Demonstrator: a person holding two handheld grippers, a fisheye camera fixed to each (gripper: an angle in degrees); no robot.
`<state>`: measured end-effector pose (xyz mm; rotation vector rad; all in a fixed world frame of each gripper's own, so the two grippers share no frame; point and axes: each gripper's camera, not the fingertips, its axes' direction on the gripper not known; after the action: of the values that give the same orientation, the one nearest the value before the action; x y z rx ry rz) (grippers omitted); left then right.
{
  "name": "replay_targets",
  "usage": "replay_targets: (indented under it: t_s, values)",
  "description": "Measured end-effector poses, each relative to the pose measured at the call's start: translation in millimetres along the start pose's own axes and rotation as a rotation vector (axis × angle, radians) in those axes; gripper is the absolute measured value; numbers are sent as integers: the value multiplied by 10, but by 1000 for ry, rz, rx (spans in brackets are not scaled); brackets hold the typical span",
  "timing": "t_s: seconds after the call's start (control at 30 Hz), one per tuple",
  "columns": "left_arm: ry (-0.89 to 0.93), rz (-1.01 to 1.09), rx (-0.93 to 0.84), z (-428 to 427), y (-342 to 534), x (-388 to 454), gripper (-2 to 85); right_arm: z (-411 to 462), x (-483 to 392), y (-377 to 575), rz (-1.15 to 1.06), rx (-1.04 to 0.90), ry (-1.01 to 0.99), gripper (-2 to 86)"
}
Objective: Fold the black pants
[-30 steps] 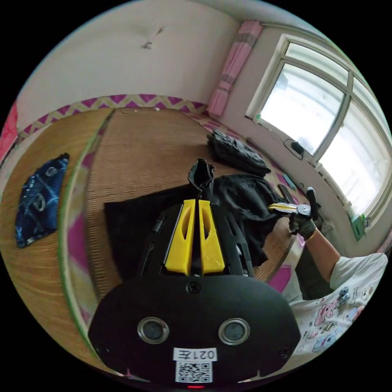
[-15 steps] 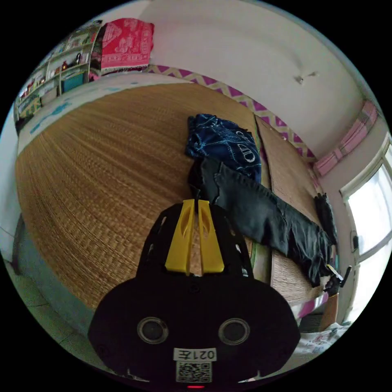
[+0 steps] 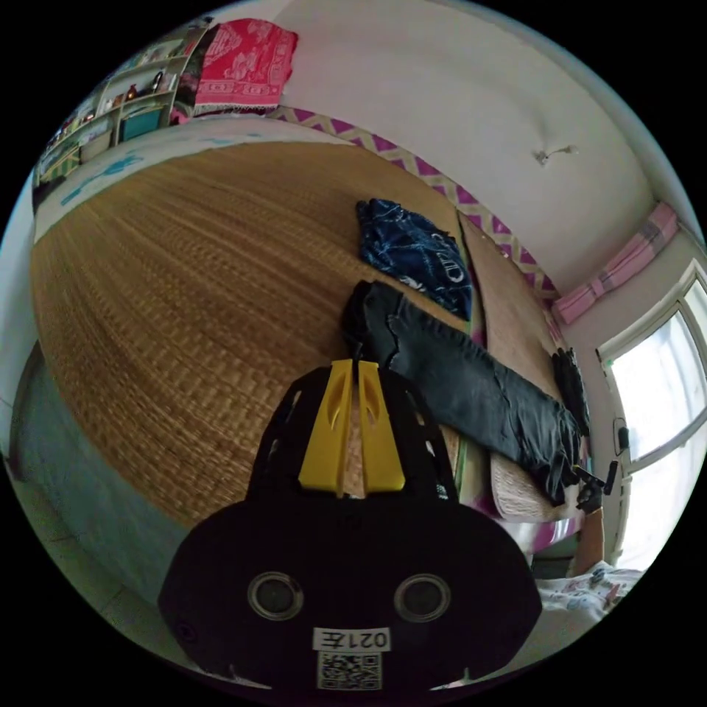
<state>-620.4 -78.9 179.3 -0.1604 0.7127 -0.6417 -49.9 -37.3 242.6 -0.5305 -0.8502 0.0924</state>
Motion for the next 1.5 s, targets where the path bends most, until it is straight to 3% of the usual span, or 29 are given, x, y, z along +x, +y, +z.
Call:
replay_targets:
  t_s: [0.1, 0.17, 0.27, 0.47, 0.57, 0.77, 1.0, 1.2, 1.5]
  values:
    - [60, -30, 12, -67, -33, -127, -8, -232, 40, -85, -78, 51, -60, 6]
    - [80, -17, 141, -321, -66, -49, -7, -409, 38, -169, -115, 127, -79, 9]
    - [30, 120, 278, -602, -141, 353, 0, -461, -143, -447, -280, 216, 61, 41]
    - [120, 611, 21, -134, -361, 1518, 64, 28, -236, -1321, -550, 48, 188, 76]
    - [152, 742, -97, 166, -374, 1812, 76, 233, -130, -1630, -602, -51, 209, 84]
    - [185, 810, -198, 401, -328, 1861, 79, 254, -25, -1811, -673, -178, 73, 18]
    - [230, 806, -193, 241, -157, 1706, 79, -348, 92, -1464, -667, 14, -78, -5]
    - [186, 854, -248, 103, -56, 1678, 78, -535, 86, -1177, -677, 78, -47, -6]
    - [166, 947, -215, -329, 135, 1584, -6, -682, 192, -867, -626, 120, -55, -6]
